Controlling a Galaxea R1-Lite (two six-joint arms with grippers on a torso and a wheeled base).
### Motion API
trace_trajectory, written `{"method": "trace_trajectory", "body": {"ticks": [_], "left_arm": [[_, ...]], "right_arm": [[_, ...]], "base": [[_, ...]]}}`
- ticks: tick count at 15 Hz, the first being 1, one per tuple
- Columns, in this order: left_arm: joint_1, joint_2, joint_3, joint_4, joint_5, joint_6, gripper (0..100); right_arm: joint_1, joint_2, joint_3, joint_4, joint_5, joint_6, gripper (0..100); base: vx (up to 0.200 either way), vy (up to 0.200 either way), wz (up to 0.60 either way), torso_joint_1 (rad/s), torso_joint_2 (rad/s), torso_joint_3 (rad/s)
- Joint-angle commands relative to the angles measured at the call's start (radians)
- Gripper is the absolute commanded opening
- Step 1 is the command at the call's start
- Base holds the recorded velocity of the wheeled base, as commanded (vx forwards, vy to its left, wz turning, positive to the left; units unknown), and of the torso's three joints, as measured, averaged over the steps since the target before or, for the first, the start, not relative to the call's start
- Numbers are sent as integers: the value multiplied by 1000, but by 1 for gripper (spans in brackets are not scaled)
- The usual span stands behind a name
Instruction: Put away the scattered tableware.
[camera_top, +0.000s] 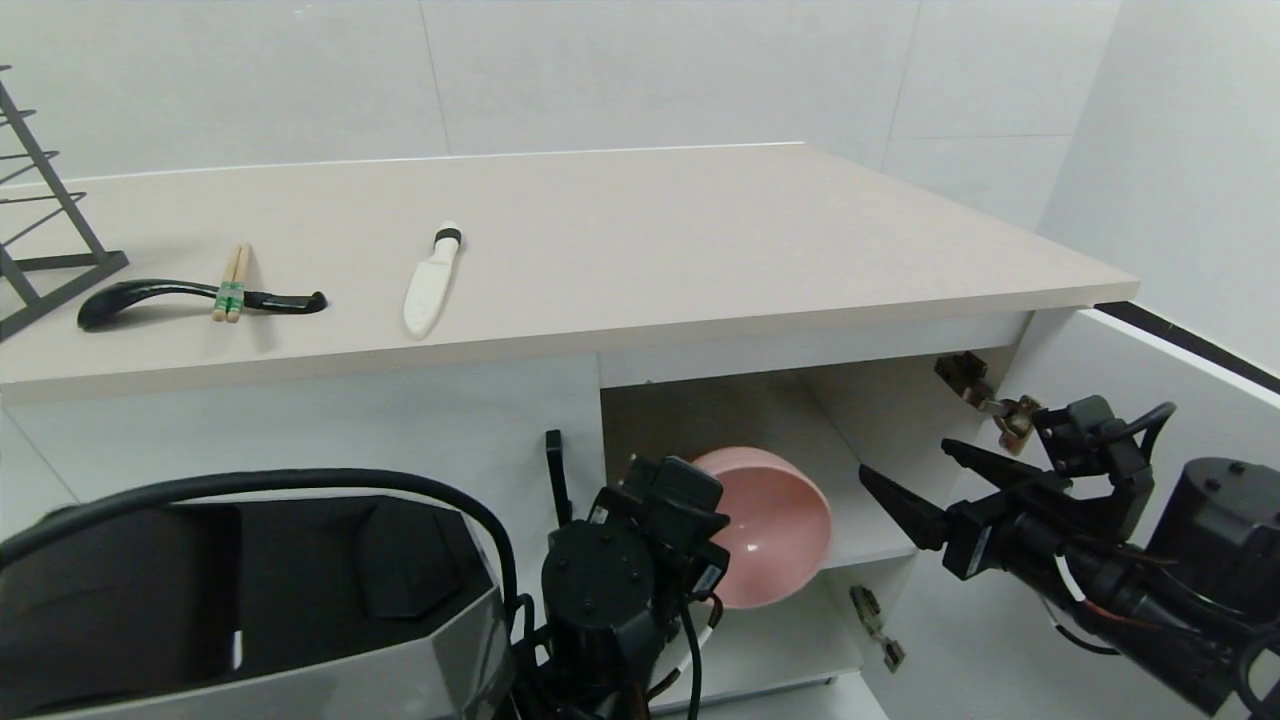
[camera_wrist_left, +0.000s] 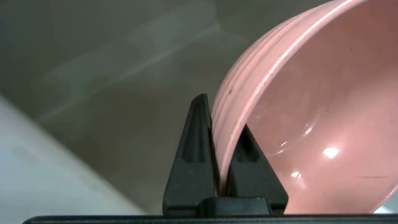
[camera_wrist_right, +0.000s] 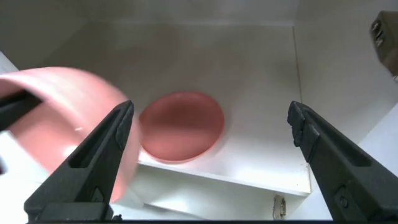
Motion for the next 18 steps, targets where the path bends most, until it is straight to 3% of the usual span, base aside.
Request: {"method": "trace_trajectory", "body": {"ticks": [1, 4, 6, 8, 9, 13, 18], "left_arm": [[6, 63, -65, -1, 15, -6, 0], [12, 77, -170, -1, 18, -11, 0], [24, 75, -216, -1, 35, -34, 0], [21, 72, -229, -1, 35, -87, 0], [12, 71, -229, -1, 32, -141, 0], [-25, 52, -212, -1, 21, -196, 0], [-58, 51, -216, -1, -45, -190, 0]], "right_arm": [[20, -6, 6, -1, -1, 0, 100], [77, -11, 25, -1, -1, 0, 100], [89, -20, 32, -1, -1, 0, 100], [84, -17, 25, -1, -1, 2, 100], [75, -3, 23, -1, -1, 2, 100], [14, 21, -8, -1, -3, 9, 100], [-17, 41, -23, -1, -1, 11, 100]], "base": [[0, 0, 0, 0, 0, 0], [0, 0, 0, 0, 0, 0], [0, 0, 0, 0, 0, 0], [0, 0, 0, 0, 0, 0], [0, 0, 0, 0, 0, 0], [0, 0, 0, 0, 0, 0], [0, 0, 0, 0, 0, 0]]}}
